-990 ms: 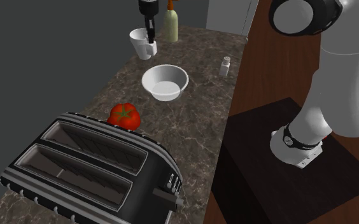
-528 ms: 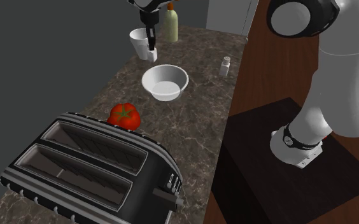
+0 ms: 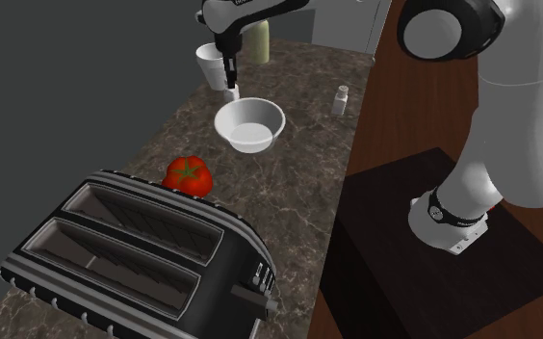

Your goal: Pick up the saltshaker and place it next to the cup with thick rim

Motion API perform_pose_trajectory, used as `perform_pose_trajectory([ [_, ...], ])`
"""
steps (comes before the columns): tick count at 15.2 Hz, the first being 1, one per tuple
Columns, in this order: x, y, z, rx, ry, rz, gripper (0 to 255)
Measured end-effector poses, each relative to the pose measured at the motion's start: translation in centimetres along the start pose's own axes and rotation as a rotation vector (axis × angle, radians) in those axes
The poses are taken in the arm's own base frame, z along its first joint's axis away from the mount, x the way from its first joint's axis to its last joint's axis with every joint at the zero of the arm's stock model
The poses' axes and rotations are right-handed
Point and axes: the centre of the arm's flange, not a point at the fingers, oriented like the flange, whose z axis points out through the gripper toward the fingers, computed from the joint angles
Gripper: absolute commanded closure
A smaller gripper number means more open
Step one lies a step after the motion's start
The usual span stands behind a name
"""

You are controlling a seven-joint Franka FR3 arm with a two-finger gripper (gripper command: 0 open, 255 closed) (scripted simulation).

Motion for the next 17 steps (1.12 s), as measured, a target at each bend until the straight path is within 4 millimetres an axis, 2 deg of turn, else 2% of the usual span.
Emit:
perform_pose_trajectory([
  [3, -0.1, -0.2, 1.3, 0.000, 0.000, 0.000, 255],
  [8, -0.2, -0.2, 1.6, 0.000, 0.000, 0.000, 255],
  [9, -0.2, -0.2, 1.6, 0.000, 0.000, 0.000, 0],
  [15, -0.2, -0.2, 1.6, 0.000, 0.000, 0.000, 0],
  [17, -0.4, -0.2, 0.1, -0.001, 0.000, 0.000, 0],
])
